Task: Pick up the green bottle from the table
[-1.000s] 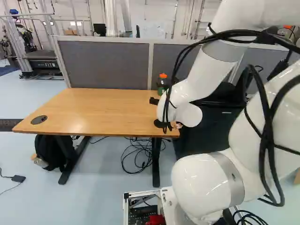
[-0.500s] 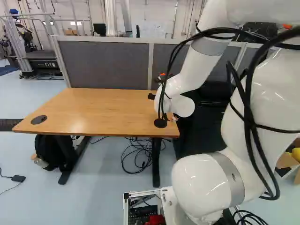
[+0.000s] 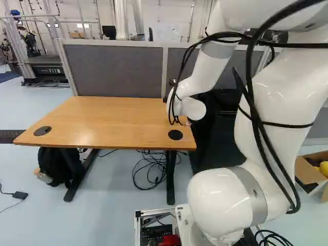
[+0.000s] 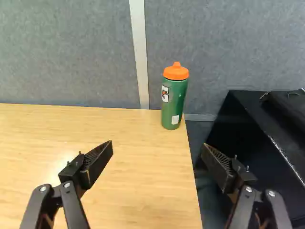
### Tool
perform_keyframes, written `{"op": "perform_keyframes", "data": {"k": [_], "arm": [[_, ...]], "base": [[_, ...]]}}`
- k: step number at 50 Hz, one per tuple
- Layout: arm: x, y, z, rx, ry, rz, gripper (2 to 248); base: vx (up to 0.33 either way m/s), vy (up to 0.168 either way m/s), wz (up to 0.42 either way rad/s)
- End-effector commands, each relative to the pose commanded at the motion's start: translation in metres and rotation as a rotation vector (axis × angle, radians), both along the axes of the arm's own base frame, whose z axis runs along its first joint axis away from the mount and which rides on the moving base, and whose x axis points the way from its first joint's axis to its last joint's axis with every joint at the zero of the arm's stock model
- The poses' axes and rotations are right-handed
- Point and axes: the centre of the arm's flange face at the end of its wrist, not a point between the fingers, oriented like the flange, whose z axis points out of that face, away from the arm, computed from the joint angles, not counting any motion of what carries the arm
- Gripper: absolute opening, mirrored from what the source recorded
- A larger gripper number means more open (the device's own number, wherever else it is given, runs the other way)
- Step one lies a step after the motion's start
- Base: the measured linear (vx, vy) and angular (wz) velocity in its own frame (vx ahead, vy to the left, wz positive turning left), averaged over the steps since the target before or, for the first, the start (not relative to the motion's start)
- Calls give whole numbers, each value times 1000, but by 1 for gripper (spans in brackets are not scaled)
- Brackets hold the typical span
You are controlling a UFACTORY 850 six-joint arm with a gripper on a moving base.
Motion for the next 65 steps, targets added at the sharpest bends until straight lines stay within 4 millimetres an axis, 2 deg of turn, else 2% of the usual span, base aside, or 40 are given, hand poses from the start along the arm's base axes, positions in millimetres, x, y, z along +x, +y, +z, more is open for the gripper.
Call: {"op": "perform_keyframes", "data": {"k": [25,51,65], "arm": [[53,-2,0,0,-64,-16,247],[109,-5,-28,-3,-81,-24,247],[138,-14,-32,-1,-131,-59,247]], "base": [[0,0,0],[0,0,0],[0,0,0]]}}
